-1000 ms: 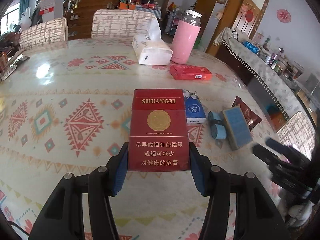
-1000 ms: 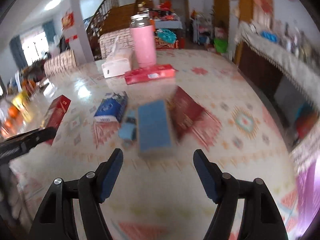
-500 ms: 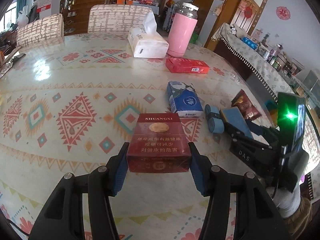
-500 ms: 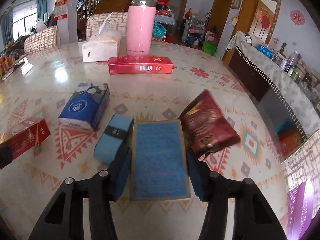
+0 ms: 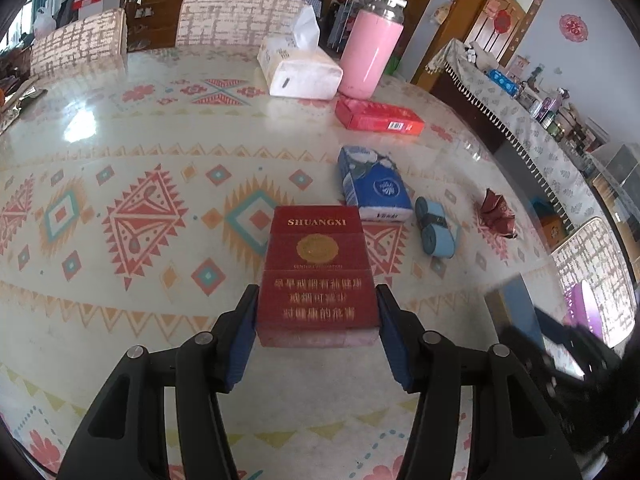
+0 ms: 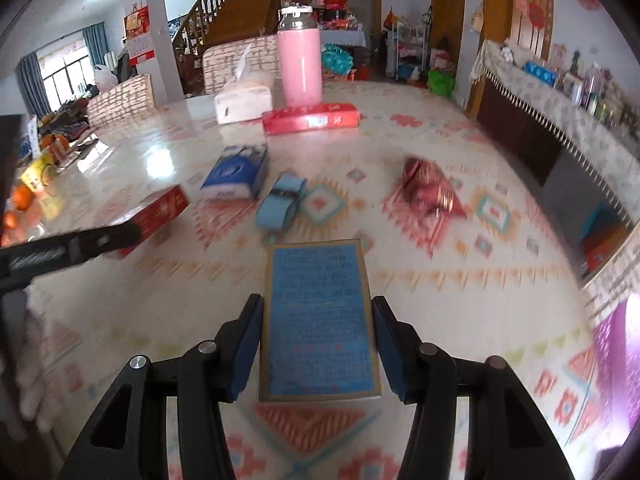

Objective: Collect trash
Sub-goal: 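Grasp the blue-framed card with the right tool while left tool holds the cigarette box, then carry cigarette box and blue card to the purple basket and release, then move both open tools back toward the table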

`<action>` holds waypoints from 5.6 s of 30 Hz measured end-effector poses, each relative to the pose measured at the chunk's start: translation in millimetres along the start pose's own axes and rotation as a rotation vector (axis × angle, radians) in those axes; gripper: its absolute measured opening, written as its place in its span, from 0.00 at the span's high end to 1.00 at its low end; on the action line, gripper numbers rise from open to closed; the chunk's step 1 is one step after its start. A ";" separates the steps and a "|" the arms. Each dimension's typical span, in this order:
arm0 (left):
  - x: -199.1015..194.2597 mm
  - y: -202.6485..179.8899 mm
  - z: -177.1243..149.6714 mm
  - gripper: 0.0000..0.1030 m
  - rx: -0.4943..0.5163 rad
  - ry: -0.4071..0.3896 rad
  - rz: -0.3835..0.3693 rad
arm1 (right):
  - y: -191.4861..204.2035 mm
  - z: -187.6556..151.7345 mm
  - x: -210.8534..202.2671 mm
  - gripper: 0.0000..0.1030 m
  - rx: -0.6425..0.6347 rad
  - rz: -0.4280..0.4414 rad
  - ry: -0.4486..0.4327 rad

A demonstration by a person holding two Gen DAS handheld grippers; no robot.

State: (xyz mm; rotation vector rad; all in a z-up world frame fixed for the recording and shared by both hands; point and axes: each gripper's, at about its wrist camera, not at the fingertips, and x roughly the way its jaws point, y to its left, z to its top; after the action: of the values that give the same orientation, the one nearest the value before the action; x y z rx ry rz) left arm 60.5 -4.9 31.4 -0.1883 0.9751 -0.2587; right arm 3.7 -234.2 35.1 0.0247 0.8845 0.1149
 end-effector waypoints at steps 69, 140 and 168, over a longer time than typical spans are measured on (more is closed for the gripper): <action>-1.3 -267.1 -37.8 0.46 0.390 0.027 -0.231 | -277.6 -141.1 -159.4 0.43 0.556 -0.083 -0.228; -30.2 -294.8 -45.9 0.30 0.411 -0.032 -0.234 | -262.2 -120.9 -159.2 0.33 0.513 -0.121 -0.214; -27.2 -3.6 29.9 0.29 -0.026 -0.035 0.050 | -111.5 -79.8 -63.5 0.29 0.329 0.053 -0.094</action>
State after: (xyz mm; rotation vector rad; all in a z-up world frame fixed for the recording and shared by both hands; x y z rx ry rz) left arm 70.4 1.1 70.3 -0.1917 0.9474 -0.1963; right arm -87.9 -354.1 25.7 0.3574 0.8018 0.0162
